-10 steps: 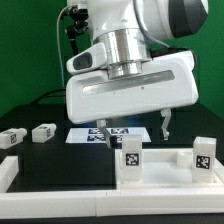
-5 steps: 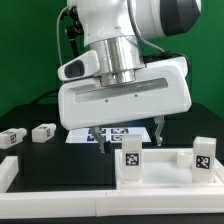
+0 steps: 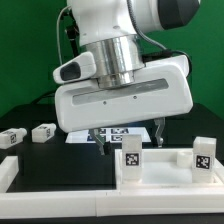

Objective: Assemble square table

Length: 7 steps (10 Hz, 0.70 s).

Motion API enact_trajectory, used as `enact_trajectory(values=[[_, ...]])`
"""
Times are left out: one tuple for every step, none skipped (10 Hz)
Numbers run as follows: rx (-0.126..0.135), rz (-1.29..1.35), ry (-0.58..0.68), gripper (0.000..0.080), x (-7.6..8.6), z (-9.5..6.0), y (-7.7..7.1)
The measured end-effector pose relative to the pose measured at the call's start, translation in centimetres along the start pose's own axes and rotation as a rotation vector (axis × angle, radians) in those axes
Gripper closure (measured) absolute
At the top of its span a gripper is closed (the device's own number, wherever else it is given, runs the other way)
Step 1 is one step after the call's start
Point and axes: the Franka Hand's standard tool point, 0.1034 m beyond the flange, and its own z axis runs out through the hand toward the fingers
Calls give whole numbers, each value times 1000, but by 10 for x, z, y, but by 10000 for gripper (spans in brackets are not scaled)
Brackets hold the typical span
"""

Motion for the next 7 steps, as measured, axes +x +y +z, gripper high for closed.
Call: enact_trajectory(values=[[-1,3,7,159,0,1,-1],[-1,14,6,159,0,1,-1],[-1,22,6,323,0,2,-1],[0,64,5,323,-1,2,-1],[-1,137,5,511,-1,2,0],[-1,204,5,510,-1,2,0],[-1,266,5,510,-1,2,0]])
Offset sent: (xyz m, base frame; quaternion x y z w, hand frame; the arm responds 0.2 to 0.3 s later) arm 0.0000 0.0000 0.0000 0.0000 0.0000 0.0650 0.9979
